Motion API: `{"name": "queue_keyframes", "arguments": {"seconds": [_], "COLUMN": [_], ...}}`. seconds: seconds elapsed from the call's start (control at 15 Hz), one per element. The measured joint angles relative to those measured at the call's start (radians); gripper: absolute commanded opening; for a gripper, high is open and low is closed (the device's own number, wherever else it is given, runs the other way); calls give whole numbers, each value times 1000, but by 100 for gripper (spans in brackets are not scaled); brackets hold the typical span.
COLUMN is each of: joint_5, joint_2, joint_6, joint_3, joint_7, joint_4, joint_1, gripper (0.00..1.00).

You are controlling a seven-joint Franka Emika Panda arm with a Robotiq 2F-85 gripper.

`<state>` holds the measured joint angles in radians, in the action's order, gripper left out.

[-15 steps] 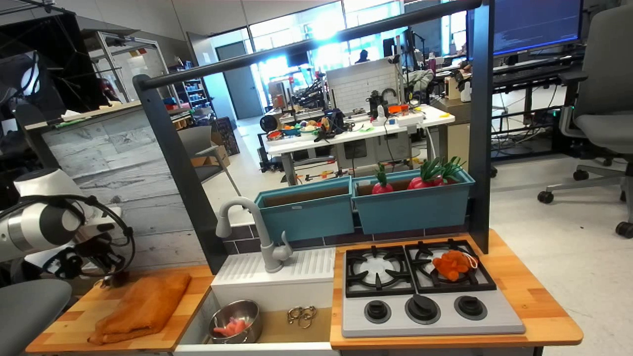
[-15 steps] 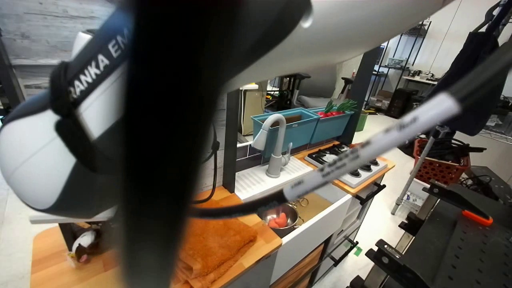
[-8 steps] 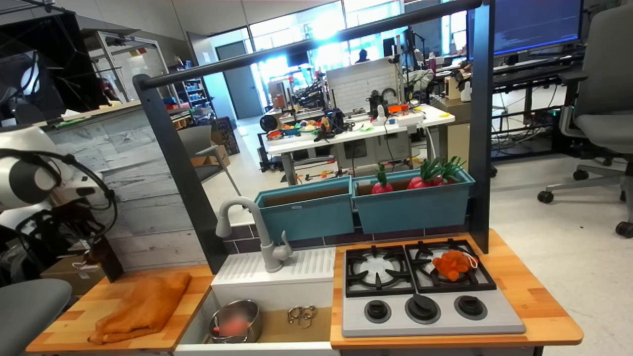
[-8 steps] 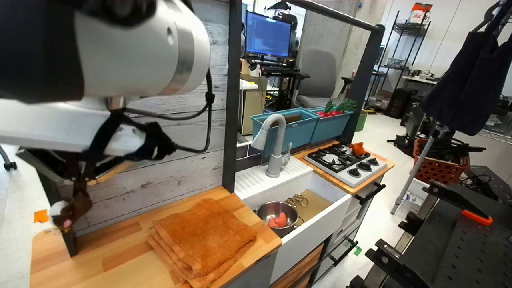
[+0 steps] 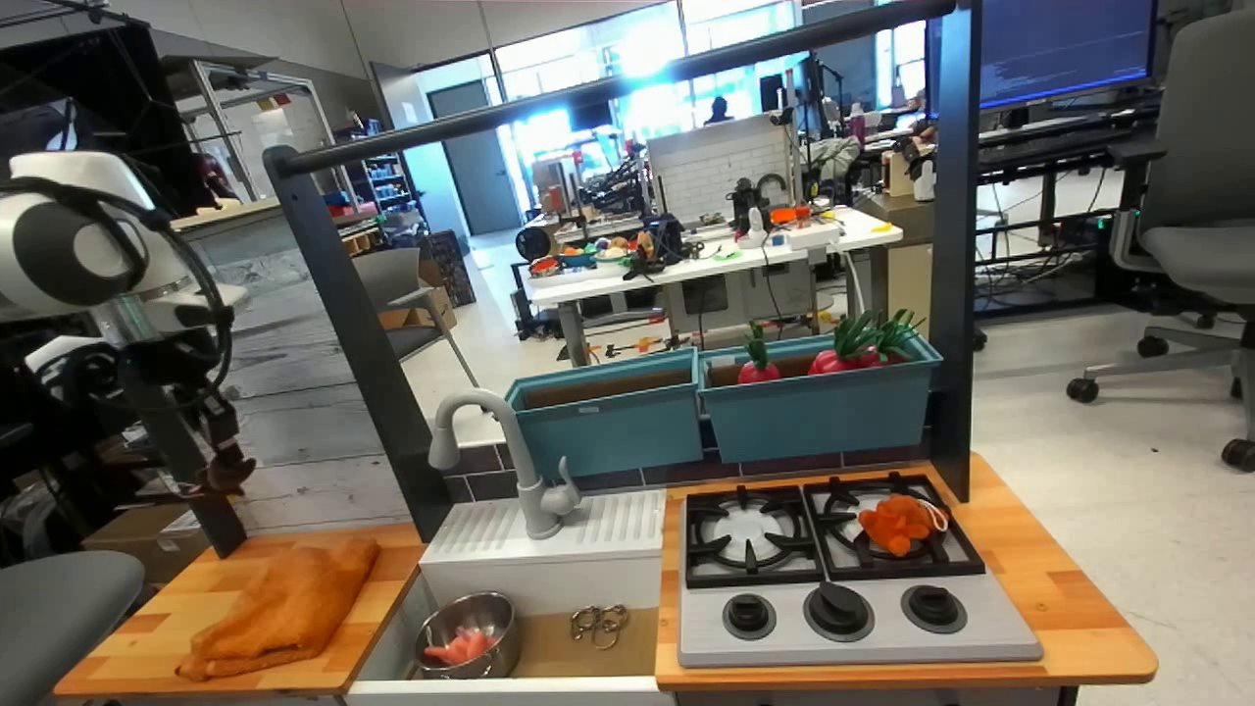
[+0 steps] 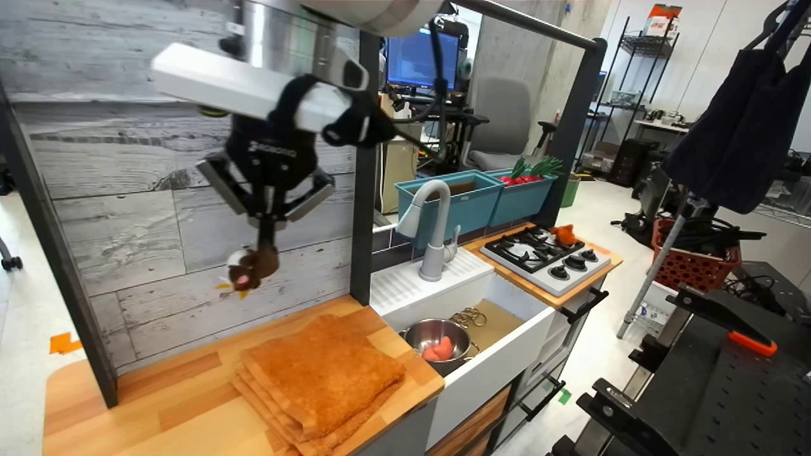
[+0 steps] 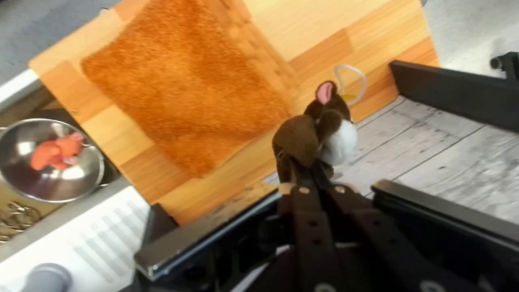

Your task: Put the toys in the pot and wipe the counter with the orange towel

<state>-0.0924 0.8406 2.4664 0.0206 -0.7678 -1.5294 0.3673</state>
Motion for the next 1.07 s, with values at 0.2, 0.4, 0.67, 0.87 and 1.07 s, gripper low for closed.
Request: {"name": "queue_keyframes", "arguments": {"seconds": [0.2,0.4,0.67,0.87,1.07], "joint_5": [-36,-51,-80,-100,-133], "joint_2": [-102,-185,-213,-187,-142], "joint_6": [-11,-12,-13,-13,4], "joint_3": [-35,-82,-119,-145,-150], "joint_7": [-37,-84,-142,-212,-284], "joint_4": [-159,-296,-382,-391,-378], "joint_1": [-58,-116,-207,-260,-295], "gripper": [1,1,1,1,1]}}
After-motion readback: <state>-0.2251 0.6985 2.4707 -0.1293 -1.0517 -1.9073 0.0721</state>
